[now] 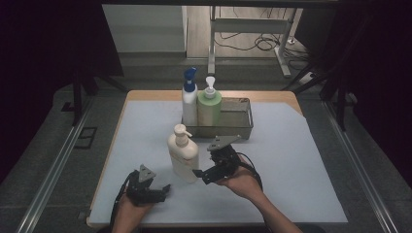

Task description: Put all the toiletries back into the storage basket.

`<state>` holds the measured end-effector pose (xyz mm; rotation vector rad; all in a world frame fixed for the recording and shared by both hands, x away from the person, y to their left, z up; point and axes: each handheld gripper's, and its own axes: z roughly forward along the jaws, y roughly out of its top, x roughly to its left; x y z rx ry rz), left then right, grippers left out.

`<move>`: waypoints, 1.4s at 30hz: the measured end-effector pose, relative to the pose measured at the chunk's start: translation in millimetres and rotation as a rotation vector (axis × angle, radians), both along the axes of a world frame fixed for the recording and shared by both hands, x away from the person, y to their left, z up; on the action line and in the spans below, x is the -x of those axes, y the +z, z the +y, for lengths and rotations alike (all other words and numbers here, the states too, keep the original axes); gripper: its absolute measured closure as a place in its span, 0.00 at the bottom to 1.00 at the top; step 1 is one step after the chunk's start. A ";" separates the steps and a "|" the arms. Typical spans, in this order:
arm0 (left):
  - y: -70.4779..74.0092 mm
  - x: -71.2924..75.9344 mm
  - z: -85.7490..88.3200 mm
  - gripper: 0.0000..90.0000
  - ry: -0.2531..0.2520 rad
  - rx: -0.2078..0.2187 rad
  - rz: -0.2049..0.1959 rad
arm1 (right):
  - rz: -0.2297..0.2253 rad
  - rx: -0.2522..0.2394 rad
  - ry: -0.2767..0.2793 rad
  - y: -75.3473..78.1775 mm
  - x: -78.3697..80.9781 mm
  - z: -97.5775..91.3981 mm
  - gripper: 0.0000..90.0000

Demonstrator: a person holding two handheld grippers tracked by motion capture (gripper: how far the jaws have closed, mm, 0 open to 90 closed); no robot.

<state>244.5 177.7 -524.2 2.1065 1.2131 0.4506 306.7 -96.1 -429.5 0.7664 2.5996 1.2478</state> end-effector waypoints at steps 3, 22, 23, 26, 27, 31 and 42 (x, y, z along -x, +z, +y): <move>0.0 0.0 0.0 0.13 0.000 0.000 0.000 | -0.004 0.003 0.002 0.5 -0.5 5.3 0.06; 0.0 -0.1 0.1 0.13 0.000 0.000 0.000 | -0.031 0.010 -0.001 0.7 -3.6 35.2 0.15; 0.0 0.0 0.1 0.13 0.000 0.000 0.000 | -0.035 0.013 -0.001 0.3 -3.8 36.8 0.16; 0.0 -0.1 0.1 0.13 0.000 0.001 0.000 | -0.038 0.010 -0.007 -0.9 -4.7 41.7 0.17; 0.0 0.0 0.1 0.13 0.000 0.001 0.000 | -0.036 0.011 -0.009 -1.1 -4.8 43.1 0.18; 0.0 0.0 0.1 0.13 0.000 0.001 0.000 | -0.047 0.023 -0.017 -1.4 -6.1 49.8 0.20; 0.0 -0.1 0.1 0.13 0.000 0.001 0.001 | -0.061 0.025 -0.037 0.3 -7.1 56.1 0.36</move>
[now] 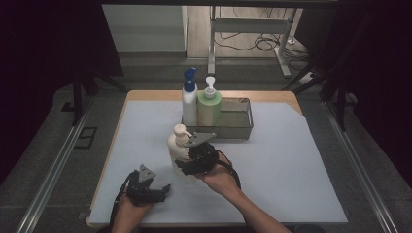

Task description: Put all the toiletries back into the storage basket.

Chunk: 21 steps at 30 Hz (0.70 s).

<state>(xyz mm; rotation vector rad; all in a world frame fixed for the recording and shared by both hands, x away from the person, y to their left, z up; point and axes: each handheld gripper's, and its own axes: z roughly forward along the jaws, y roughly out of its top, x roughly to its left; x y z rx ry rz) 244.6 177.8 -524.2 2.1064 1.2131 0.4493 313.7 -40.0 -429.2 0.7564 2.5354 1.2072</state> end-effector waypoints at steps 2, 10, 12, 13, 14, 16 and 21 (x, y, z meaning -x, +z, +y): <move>0.0 0.0 0.0 0.13 0.001 0.000 0.000 | 0.009 -0.007 -0.001 -0.1 -0.6 -0.6 0.36; -0.1 0.0 0.0 0.13 0.000 0.001 -0.001 | 0.020 0.032 0.021 4.6 -1.0 -1.7 0.40; -0.1 0.0 0.0 0.13 0.000 0.001 -0.001 | 0.021 0.035 0.025 5.0 -0.9 -1.7 0.40; -0.1 0.0 0.0 0.13 0.000 0.001 -0.001 | 0.021 0.037 0.025 5.2 -0.7 -1.7 0.41; -0.1 0.0 0.0 0.13 0.000 0.001 -0.001 | 0.022 0.037 0.023 5.3 -0.7 -1.9 0.41; -0.1 0.0 0.0 0.13 0.000 0.001 -0.001 | 0.026 0.035 0.021 5.8 -0.6 -3.4 0.41; -0.2 -0.1 -0.1 0.13 0.001 0.002 -0.001 | 0.035 0.029 0.024 10.0 -1.2 -9.3 0.41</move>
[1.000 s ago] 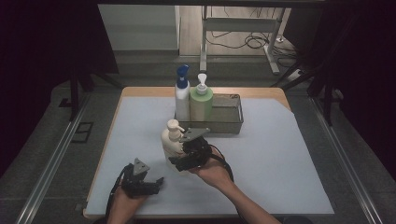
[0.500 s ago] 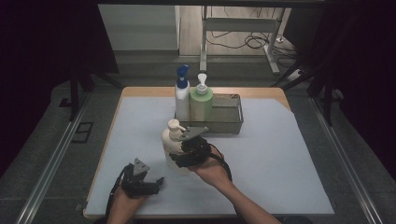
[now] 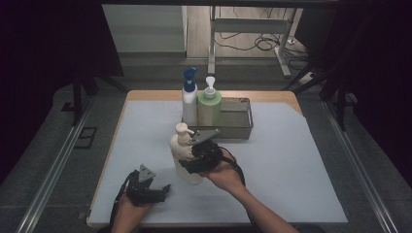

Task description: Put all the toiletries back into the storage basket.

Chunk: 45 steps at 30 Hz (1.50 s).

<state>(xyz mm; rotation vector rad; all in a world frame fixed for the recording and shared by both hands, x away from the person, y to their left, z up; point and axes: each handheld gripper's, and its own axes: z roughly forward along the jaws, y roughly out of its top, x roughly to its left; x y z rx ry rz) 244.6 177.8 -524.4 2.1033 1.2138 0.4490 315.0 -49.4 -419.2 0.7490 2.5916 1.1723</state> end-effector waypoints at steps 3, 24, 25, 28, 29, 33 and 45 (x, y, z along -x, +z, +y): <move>0.1 0.0 0.1 0.13 -0.001 -0.001 0.001 | 0.004 -0.003 0.003 3.2 -0.3 -4.2 0.41; 0.1 -0.1 0.0 0.13 -0.001 0.000 0.001 | 0.009 -0.011 -0.050 29.9 -4.2 -51.3 0.41; 0.1 -0.1 0.0 0.13 -0.001 0.000 0.001 | 0.008 -0.010 -0.053 30.9 -4.5 -53.2 0.41; 0.2 -0.1 0.1 0.13 -0.001 -0.002 0.001 | 0.000 -0.011 -0.067 35.5 -6.2 -61.5 0.41; 0.1 -0.1 0.1 0.13 -0.001 -0.001 0.001 | -0.002 -0.010 -0.071 36.5 -6.6 -63.3 0.41; 0.2 -0.1 0.1 0.13 -0.002 -0.002 0.001 | -0.009 -0.012 -0.091 41.1 -8.9 -73.4 0.41; 0.2 -0.2 0.1 0.13 -0.002 -0.002 0.002 | -0.028 -0.025 -0.148 57.0 -15.8 -100.7 0.41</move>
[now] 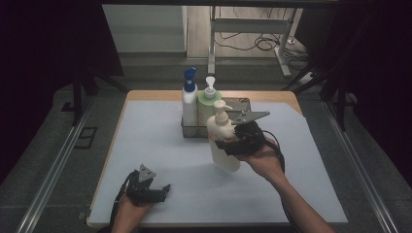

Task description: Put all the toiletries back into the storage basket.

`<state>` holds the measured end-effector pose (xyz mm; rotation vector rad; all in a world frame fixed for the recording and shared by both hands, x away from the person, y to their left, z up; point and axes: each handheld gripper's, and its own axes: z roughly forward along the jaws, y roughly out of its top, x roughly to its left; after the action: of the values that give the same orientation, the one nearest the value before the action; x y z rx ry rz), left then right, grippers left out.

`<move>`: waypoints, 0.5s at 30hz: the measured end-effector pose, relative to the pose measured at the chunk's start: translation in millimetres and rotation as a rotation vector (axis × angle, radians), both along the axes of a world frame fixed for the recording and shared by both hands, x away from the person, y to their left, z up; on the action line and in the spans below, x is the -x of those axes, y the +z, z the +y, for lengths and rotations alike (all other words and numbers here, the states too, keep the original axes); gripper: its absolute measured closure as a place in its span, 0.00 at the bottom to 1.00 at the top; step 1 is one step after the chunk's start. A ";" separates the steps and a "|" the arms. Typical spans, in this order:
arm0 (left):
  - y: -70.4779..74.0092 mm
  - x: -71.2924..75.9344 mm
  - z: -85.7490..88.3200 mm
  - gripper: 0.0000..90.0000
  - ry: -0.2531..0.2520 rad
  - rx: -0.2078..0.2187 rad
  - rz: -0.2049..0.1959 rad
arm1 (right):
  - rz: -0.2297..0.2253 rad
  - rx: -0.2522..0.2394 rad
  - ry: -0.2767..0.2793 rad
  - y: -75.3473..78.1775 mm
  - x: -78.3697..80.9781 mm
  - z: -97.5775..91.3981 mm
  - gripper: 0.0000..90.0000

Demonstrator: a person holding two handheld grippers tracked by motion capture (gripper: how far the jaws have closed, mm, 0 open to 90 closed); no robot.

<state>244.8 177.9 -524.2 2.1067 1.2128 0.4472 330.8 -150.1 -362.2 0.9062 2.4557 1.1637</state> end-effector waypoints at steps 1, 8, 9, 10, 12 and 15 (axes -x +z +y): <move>0.0 0.0 -0.1 0.13 0.001 0.001 0.000 | -0.003 0.001 -0.006 1.2 -0.6 -1.6 0.41; 0.0 0.0 -0.1 0.13 0.001 0.003 0.000 | -0.014 0.003 -0.041 9.6 -6.8 -14.0 0.41; 0.0 0.0 -0.1 0.13 0.001 0.003 0.000 | -0.015 0.001 -0.045 10.6 -7.6 -15.4 0.41; 0.0 0.0 -0.1 0.13 0.001 0.003 0.001 | -0.014 -0.002 -0.050 12.0 -8.5 -17.4 0.41; 0.0 0.0 -0.1 0.13 0.001 0.003 0.001 | -0.015 -0.006 -0.062 14.9 -10.5 -20.8 0.41; 0.0 0.0 -0.1 0.13 0.001 0.003 0.001 | -0.022 -0.006 -0.078 19.8 -13.7 -25.6 0.41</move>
<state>244.8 177.8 -524.3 2.1040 1.2143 0.4448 344.5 -175.6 -342.4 0.9757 2.3784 1.1495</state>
